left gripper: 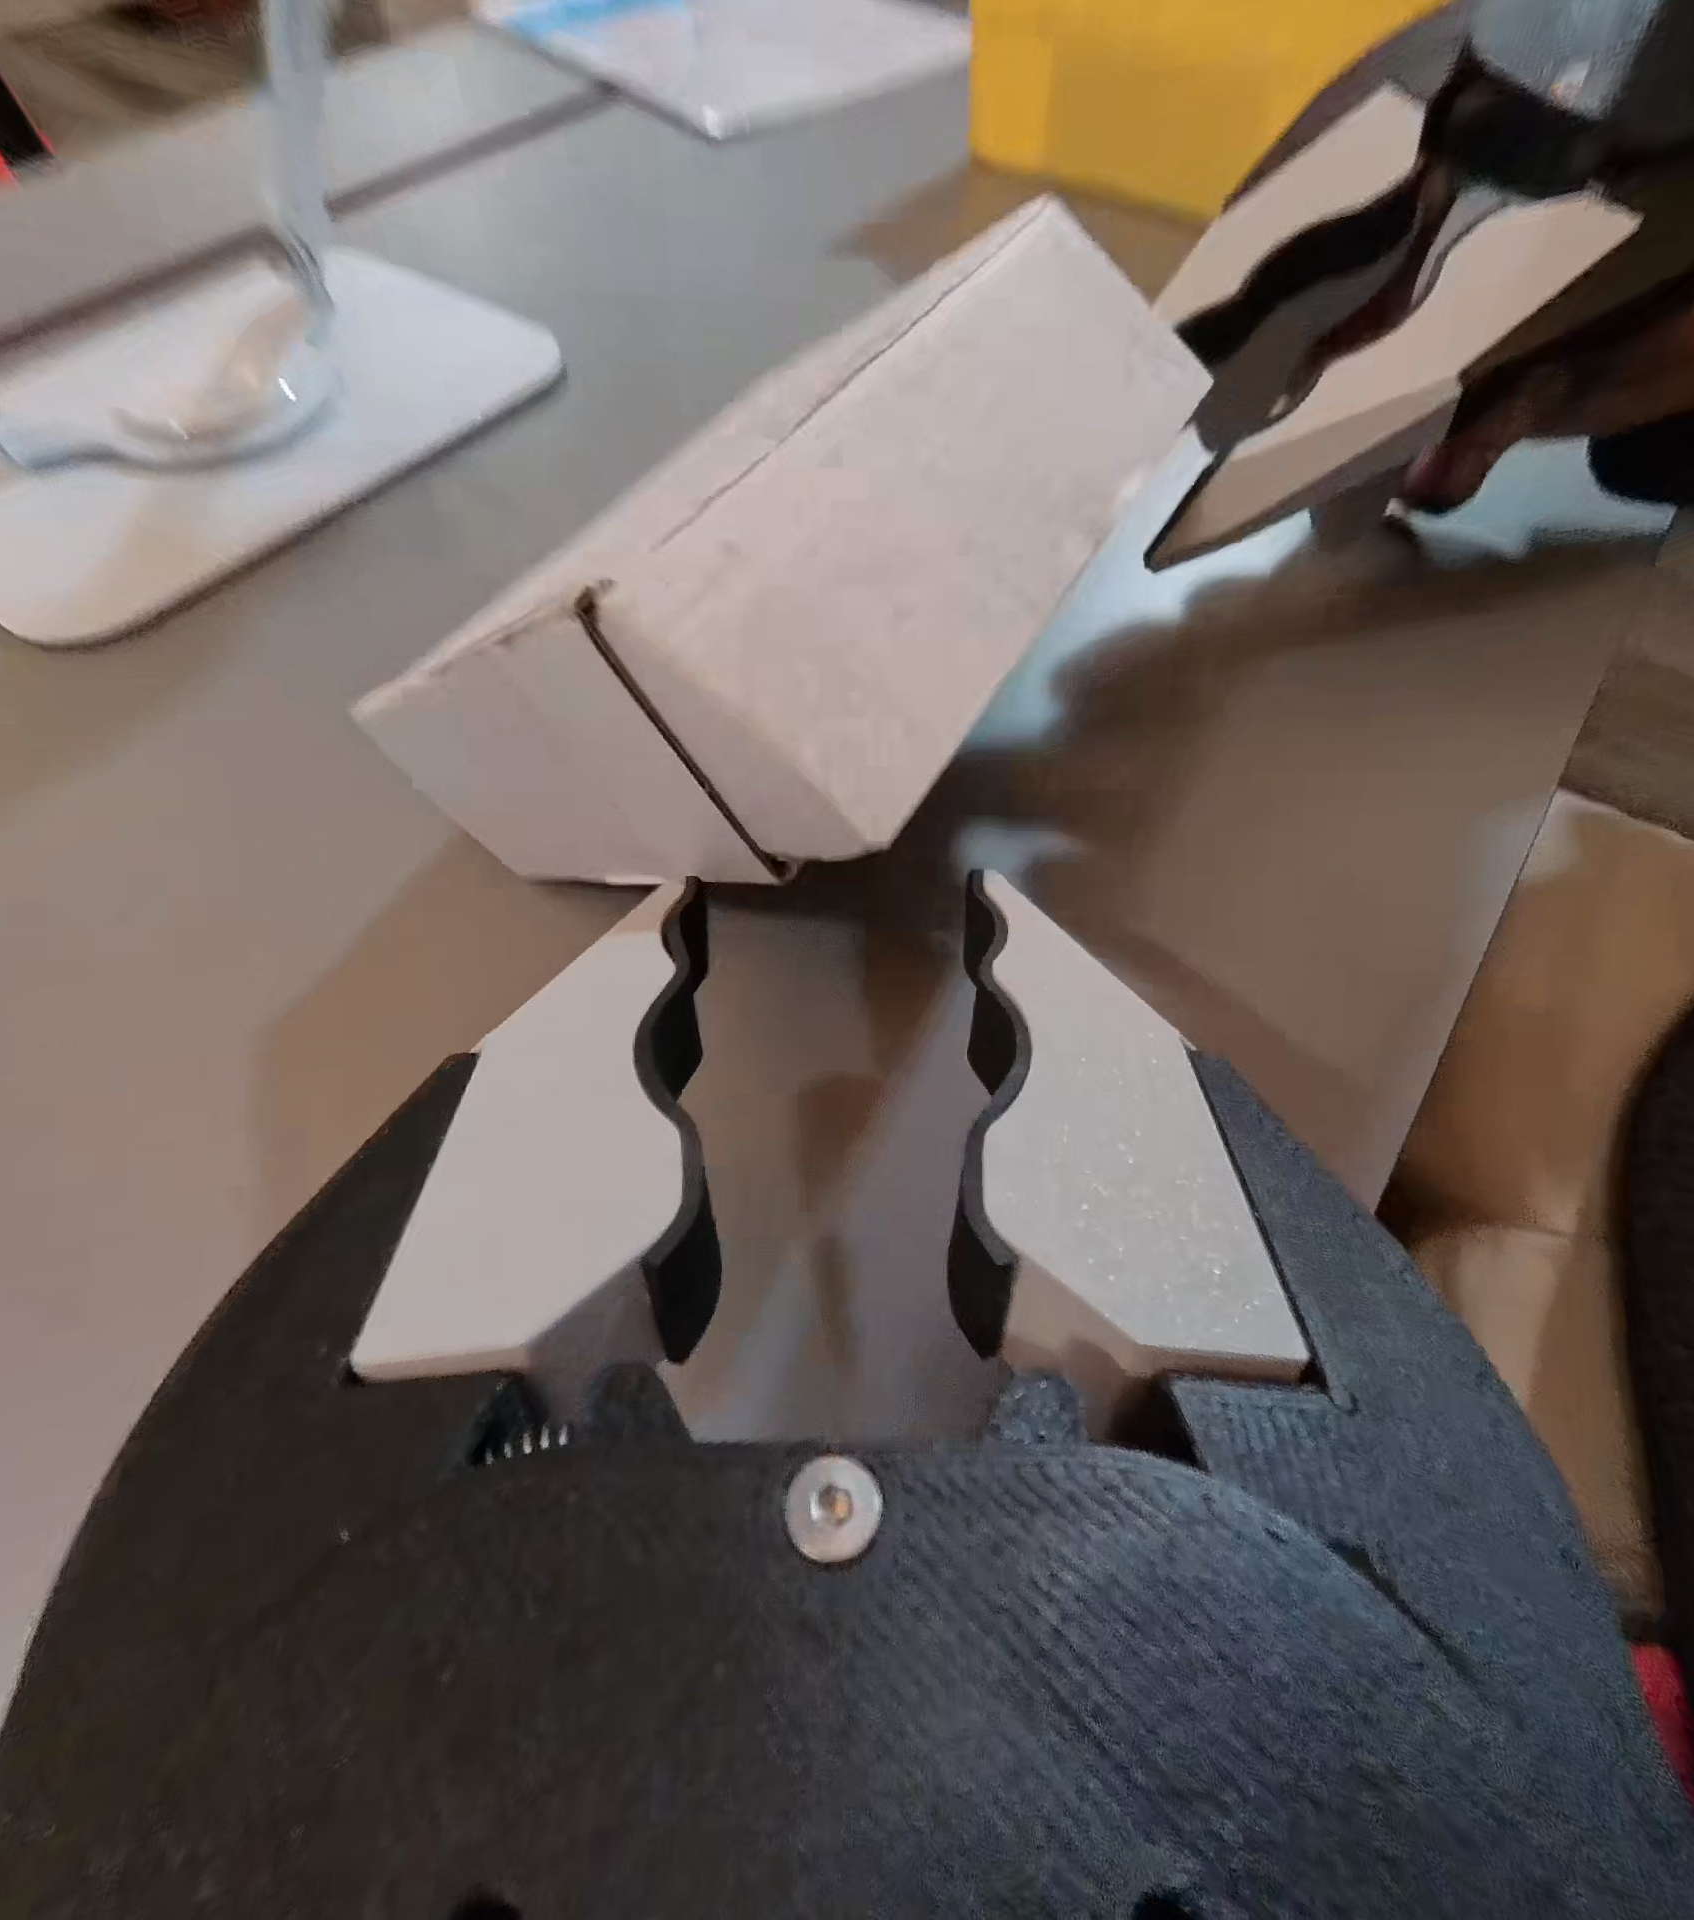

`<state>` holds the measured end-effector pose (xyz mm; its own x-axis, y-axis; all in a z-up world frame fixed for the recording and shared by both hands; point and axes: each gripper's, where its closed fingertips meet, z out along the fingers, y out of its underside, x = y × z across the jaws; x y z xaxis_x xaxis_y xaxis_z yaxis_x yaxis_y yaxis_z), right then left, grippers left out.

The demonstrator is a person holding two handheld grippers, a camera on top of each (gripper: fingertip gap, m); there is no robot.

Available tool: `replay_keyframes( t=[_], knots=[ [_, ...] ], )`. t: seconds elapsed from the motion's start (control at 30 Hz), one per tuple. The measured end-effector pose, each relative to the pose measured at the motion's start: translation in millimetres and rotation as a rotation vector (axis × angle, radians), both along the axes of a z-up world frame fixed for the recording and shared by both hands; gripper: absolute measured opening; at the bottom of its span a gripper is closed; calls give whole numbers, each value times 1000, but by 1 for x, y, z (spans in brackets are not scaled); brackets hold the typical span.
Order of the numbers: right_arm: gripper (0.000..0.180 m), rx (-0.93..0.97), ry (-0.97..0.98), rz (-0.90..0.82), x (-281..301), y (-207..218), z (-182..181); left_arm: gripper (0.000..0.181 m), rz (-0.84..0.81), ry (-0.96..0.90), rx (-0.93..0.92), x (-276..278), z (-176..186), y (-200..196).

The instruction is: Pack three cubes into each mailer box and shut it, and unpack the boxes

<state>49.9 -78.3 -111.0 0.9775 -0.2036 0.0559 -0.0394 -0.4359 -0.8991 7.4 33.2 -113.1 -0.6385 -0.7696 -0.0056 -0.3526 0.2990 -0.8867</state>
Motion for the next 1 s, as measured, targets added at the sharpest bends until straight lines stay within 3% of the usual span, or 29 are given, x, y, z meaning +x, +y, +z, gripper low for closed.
replay_keyframes(
  t=[0.17, 0.5, 0.63, 0.87, 1.0],
  knots=[
    [38, 129, -20, -21, 2, 2, 24, 42, 40, -130, -5, 6, 18, 3],
    [41, 136, -16, -38, 4, 3, 23, 41, 52, -112, -51, 7, 18, 2],
    [44, 179, 66, -32, 3, 4, 25, 54, 52, -64, -157, 8, 22, -1],
    [52, 289, 288, -15, 5, 3, 33, 82, -39, 105, -542, 0, 41, -8],
    [52, 294, 294, -15, 6, 2, 33, 89, -53, 138, -635, -1, 46, -9]
  ],
)
